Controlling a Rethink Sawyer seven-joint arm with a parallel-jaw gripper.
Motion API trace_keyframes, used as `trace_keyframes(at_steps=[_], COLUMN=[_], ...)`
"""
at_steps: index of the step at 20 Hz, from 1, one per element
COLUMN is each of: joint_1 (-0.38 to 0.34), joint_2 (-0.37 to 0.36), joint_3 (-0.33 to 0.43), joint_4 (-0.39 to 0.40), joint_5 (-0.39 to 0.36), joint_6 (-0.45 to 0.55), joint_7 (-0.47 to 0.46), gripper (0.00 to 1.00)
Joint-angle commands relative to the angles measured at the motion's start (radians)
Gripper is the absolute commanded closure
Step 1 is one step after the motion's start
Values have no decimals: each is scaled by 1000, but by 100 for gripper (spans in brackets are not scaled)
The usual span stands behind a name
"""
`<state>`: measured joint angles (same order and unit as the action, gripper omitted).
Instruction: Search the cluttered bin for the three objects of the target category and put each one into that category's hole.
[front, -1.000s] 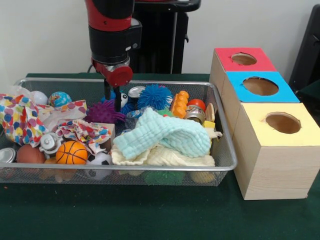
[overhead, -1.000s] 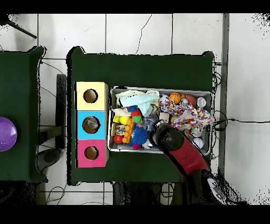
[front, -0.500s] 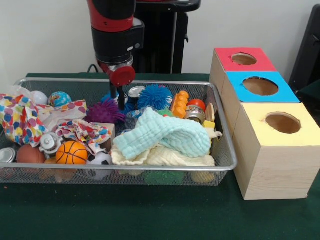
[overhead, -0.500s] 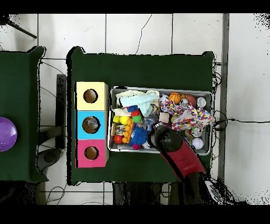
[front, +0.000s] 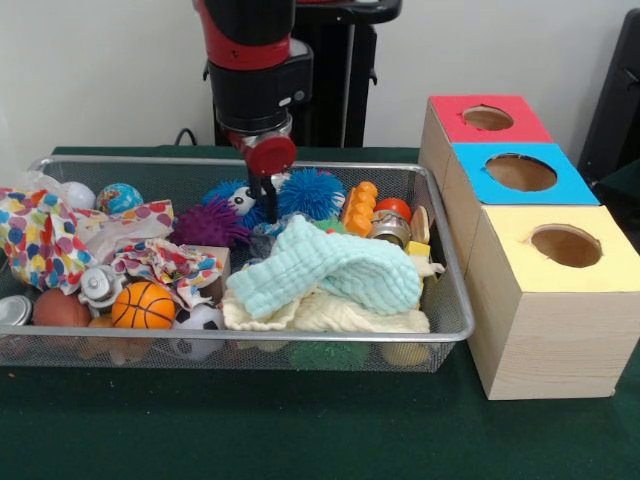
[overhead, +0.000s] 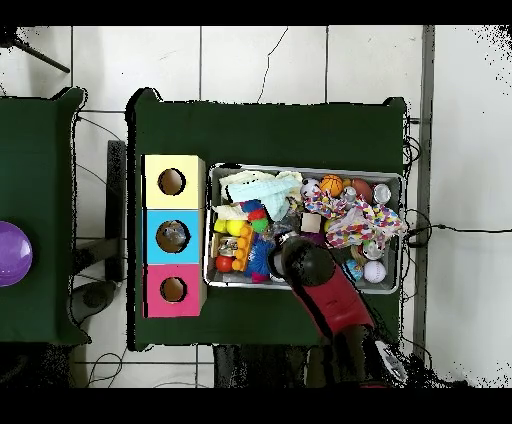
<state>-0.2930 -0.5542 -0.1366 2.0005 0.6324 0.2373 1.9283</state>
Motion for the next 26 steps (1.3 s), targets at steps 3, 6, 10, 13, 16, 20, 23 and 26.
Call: trace_keyframes(at_steps=[3,6,10,13,16,20,23,26], joint_1=[-28,-44,-73,-89,-98,-110,-115,-137], joint_2=[51,63,85,104,107,93,78,75], joint_3=[174,203,247,264,270,257,245,266], joint_4=[75,82,88,81,83,92,99,117], joint_5=[104,111,102,90,82,69,54,38], joint_6=[-73,-112,-171,-200,-210,-209,-212,-233], joint_7=[294,293,301,302,299,282,269,270], gripper=[0,0,0,0,0,0,0,0])
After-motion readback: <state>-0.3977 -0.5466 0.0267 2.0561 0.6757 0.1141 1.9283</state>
